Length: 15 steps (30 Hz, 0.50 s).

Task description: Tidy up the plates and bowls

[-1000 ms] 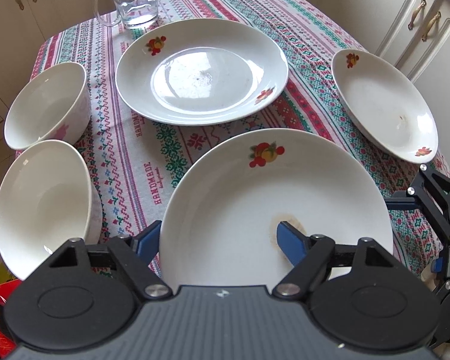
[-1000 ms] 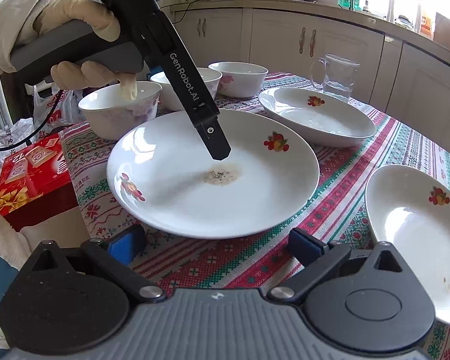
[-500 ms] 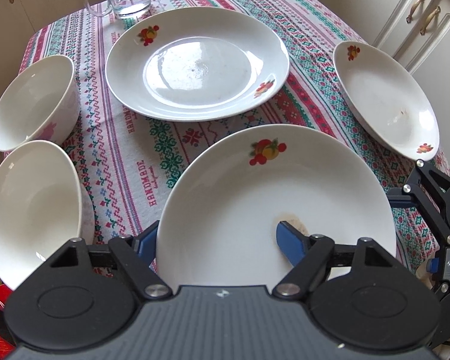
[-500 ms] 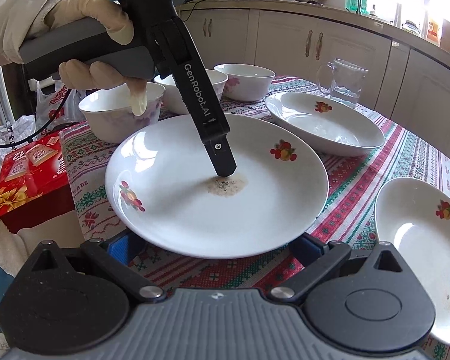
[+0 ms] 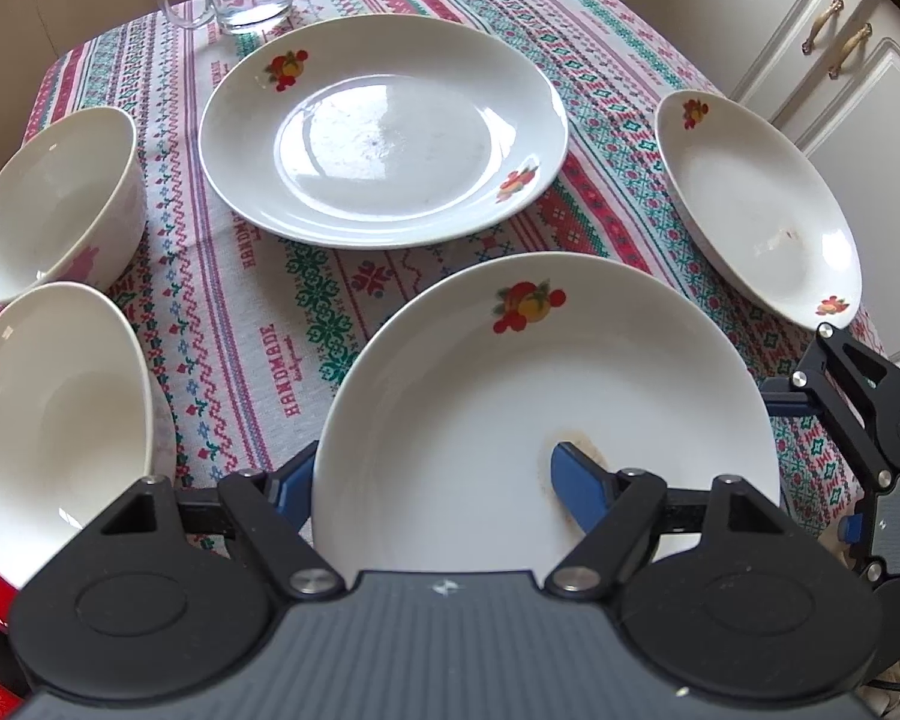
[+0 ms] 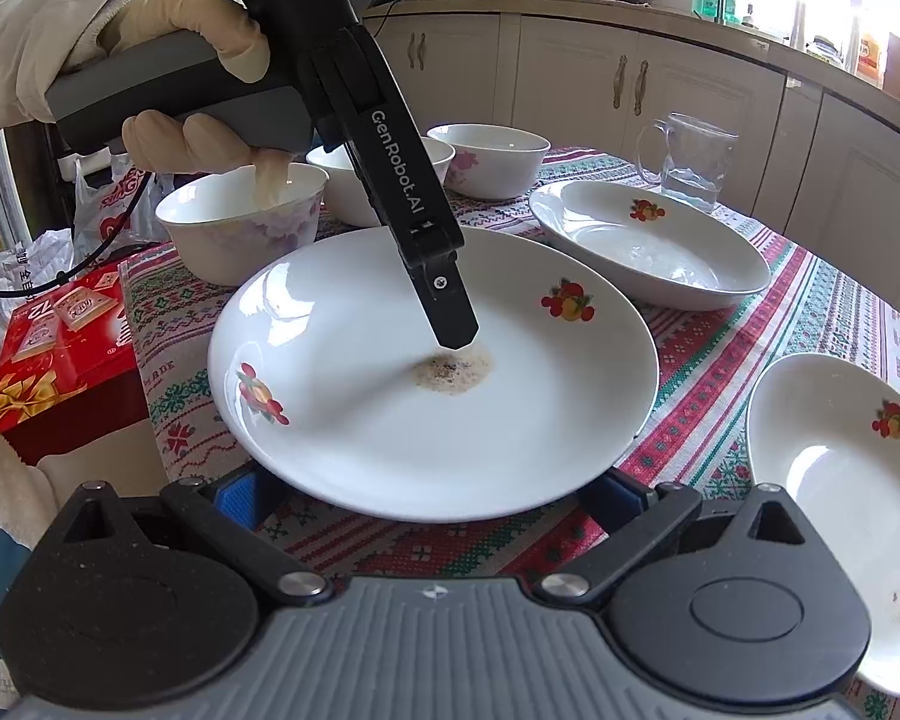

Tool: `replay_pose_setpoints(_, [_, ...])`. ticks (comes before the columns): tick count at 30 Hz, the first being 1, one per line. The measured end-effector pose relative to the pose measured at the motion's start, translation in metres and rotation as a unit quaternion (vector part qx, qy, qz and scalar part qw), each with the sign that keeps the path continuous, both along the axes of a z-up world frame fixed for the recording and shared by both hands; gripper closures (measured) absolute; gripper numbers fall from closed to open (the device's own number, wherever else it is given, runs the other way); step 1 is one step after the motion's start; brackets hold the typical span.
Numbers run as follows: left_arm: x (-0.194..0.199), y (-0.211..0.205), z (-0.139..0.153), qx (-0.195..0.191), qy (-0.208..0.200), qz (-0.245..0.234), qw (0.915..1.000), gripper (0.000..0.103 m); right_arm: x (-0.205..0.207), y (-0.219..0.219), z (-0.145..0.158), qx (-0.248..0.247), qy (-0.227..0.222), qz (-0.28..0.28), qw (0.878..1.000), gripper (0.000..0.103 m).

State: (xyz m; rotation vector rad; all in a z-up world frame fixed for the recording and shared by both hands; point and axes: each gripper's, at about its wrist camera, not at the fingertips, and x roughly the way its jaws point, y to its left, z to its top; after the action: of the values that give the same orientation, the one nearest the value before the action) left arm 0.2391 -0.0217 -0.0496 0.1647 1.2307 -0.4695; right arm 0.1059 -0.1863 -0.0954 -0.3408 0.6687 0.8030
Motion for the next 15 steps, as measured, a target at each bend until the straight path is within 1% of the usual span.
replay_pose_setpoints(15, [-0.0065, -0.0077, 0.0058, -0.006, -0.008, 0.0, 0.9999, 0.026, -0.0045, -0.0095, 0.0068, -0.002, -0.003, -0.004, 1.0, 0.0])
